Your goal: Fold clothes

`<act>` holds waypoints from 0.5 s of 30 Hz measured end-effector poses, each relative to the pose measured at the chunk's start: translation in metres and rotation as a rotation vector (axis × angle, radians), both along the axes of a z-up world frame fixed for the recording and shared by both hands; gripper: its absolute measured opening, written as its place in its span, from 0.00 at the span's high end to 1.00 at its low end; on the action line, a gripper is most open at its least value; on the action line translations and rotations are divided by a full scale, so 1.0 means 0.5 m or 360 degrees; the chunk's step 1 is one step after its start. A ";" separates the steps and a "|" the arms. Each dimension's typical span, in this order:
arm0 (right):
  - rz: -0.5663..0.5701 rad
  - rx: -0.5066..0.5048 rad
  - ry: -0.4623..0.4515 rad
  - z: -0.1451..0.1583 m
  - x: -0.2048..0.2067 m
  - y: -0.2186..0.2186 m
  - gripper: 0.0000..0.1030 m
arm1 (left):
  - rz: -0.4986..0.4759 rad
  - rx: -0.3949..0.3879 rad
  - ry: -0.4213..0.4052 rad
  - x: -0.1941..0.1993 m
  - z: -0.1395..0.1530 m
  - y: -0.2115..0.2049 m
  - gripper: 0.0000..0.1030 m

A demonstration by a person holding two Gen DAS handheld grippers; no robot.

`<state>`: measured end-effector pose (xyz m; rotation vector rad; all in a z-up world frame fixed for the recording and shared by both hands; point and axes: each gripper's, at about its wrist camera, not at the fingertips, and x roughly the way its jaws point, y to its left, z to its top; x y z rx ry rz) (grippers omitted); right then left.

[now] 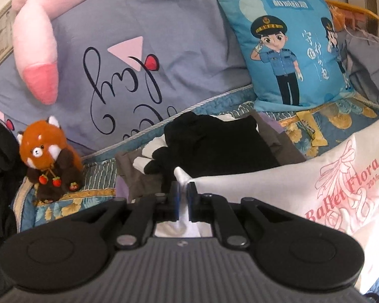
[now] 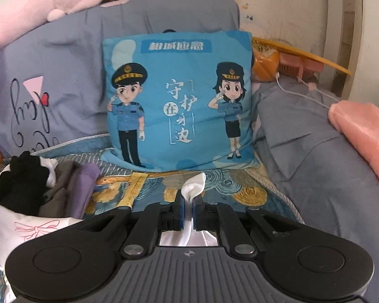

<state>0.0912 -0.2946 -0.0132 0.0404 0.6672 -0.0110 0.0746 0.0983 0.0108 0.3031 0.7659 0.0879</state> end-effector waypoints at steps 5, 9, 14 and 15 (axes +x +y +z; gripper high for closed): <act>0.0001 -0.0046 0.0007 -0.009 0.024 0.004 0.94 | 0.0032 0.0046 -0.0014 0.018 -0.010 -0.001 0.89; -0.0039 -0.0046 0.0042 -0.013 0.036 -0.002 0.91 | 0.0049 0.0050 -0.0023 0.022 -0.006 0.003 0.78; -0.0117 -0.0076 0.0017 -0.003 0.043 -0.019 0.78 | -0.0011 0.0048 -0.0133 0.001 0.033 0.003 0.12; -0.0129 -0.0094 0.0003 0.001 0.042 -0.022 0.71 | -0.0024 0.0064 -0.0158 -0.004 0.043 0.001 0.10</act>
